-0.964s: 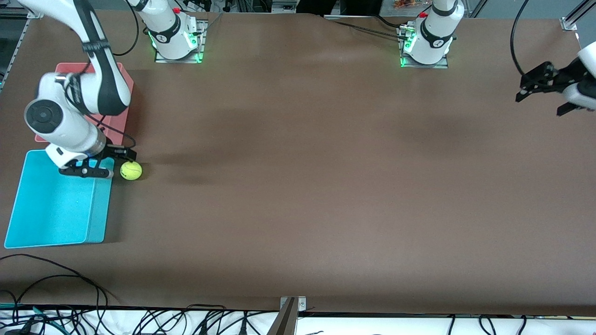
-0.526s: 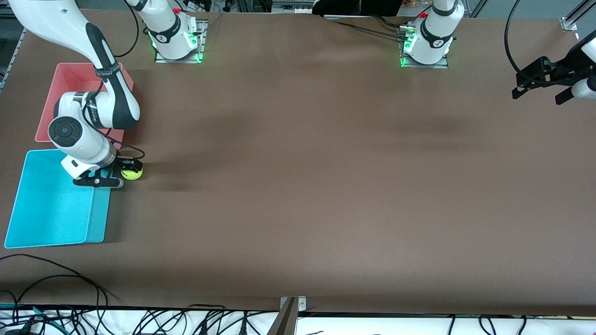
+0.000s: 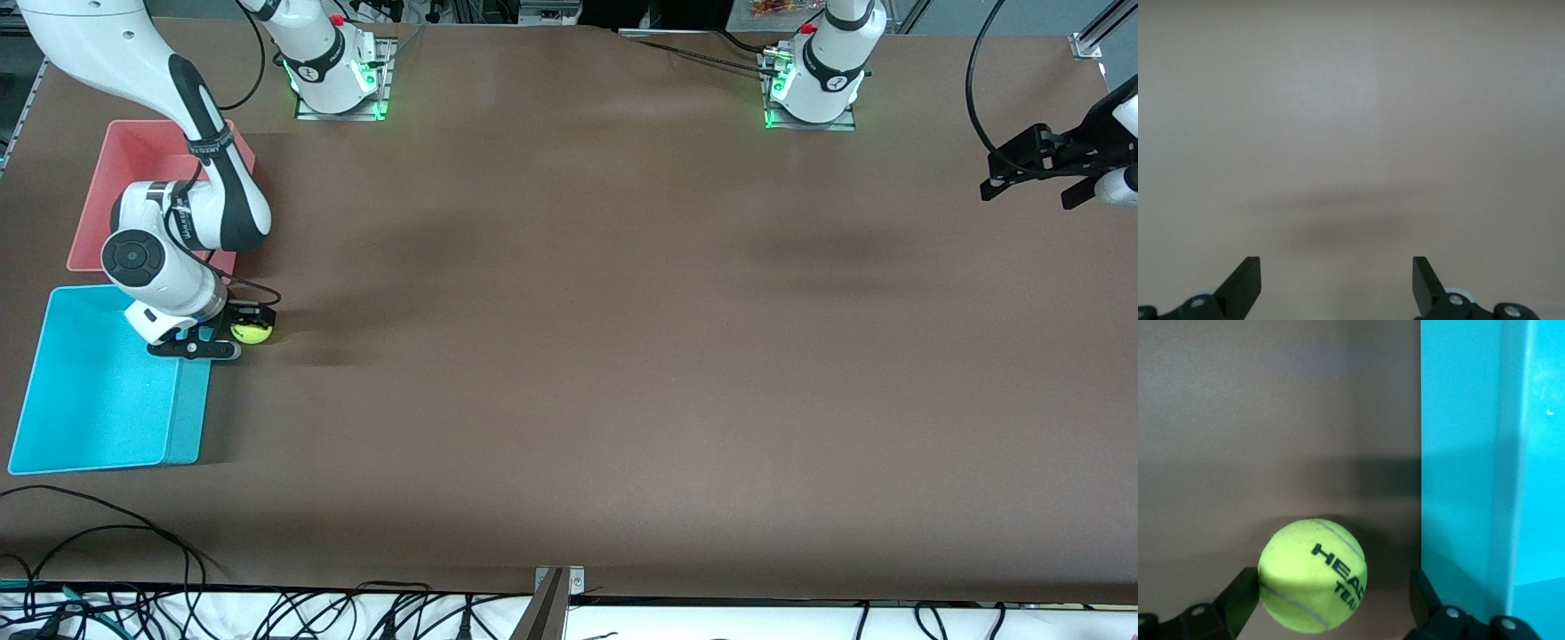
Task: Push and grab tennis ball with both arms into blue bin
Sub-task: 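Grasp the tennis ball with the right gripper beside the blue bin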
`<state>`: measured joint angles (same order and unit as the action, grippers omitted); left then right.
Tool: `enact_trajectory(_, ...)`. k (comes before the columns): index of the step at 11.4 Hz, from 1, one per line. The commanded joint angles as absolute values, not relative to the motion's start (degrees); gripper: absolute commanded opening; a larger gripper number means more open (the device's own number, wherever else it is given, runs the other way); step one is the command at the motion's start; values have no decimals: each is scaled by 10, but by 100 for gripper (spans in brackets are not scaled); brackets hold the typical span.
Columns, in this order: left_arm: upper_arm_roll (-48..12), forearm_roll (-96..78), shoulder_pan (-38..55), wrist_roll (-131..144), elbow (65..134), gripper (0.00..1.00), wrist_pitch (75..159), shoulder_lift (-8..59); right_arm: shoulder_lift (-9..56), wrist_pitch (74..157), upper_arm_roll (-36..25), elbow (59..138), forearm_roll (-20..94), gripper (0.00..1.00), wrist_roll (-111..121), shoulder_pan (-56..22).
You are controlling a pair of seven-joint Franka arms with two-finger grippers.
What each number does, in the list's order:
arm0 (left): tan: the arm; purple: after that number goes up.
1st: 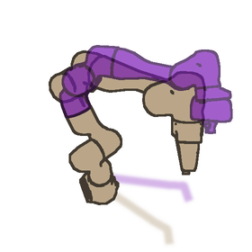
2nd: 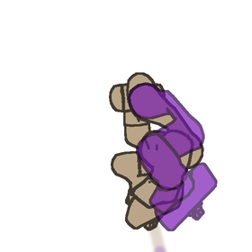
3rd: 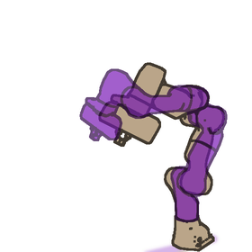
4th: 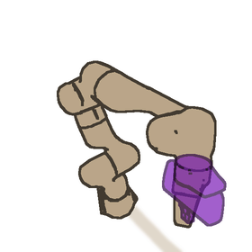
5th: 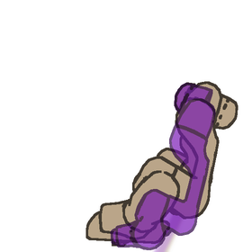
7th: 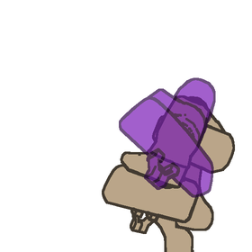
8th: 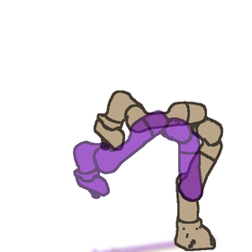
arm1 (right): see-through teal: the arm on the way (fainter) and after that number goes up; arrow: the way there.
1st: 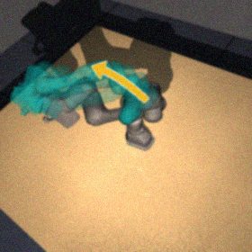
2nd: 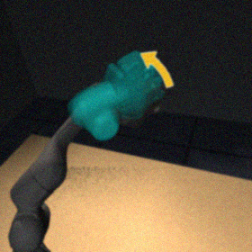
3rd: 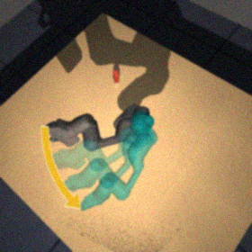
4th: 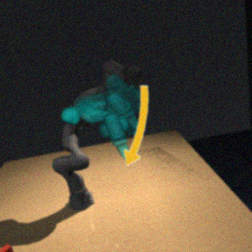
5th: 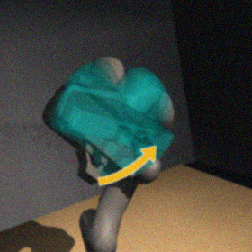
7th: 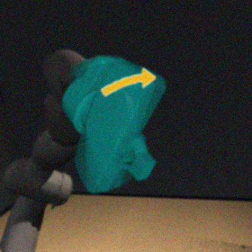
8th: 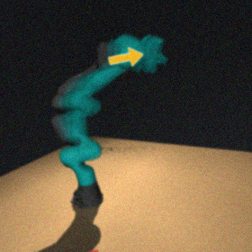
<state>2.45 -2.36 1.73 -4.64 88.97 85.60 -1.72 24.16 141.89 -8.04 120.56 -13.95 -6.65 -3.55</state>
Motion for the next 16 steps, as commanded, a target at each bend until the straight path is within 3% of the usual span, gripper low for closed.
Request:
enact_trajectory(1, 19, -17, 18, -40, 918, 100, 870, -39, 255, 1440, -78, 1204, -151, 100, -62, -29)
enact_trajectory(5, 6, -14, 23, -39, 909, 100, 865, -29, 288, 1498, -78, 1202, -149, 100, -70, -27)
enact_trajectory(7, 6, -14, 24, -38, 908, 100, 864, -29, 287, 1485, -77, 1201, -147, 60, -68, -27)
enact_trajectory(9, 6, -14, 23, -38, 908, 100, 864, -29, 287, 1464, -77, 1198, -146, 39, -69, -27)
enact_trajectory(12, 4, -15, 24, -37, 907, 100, 863, -30, 280, 1428, -75, 1179, -146, 38, -67, -29)
enact_trajectory(16, 0, -15, 23, -38, 907, 100, 863, -30, 258, 1245, -63, 1082, -135, 39, -61, -31)
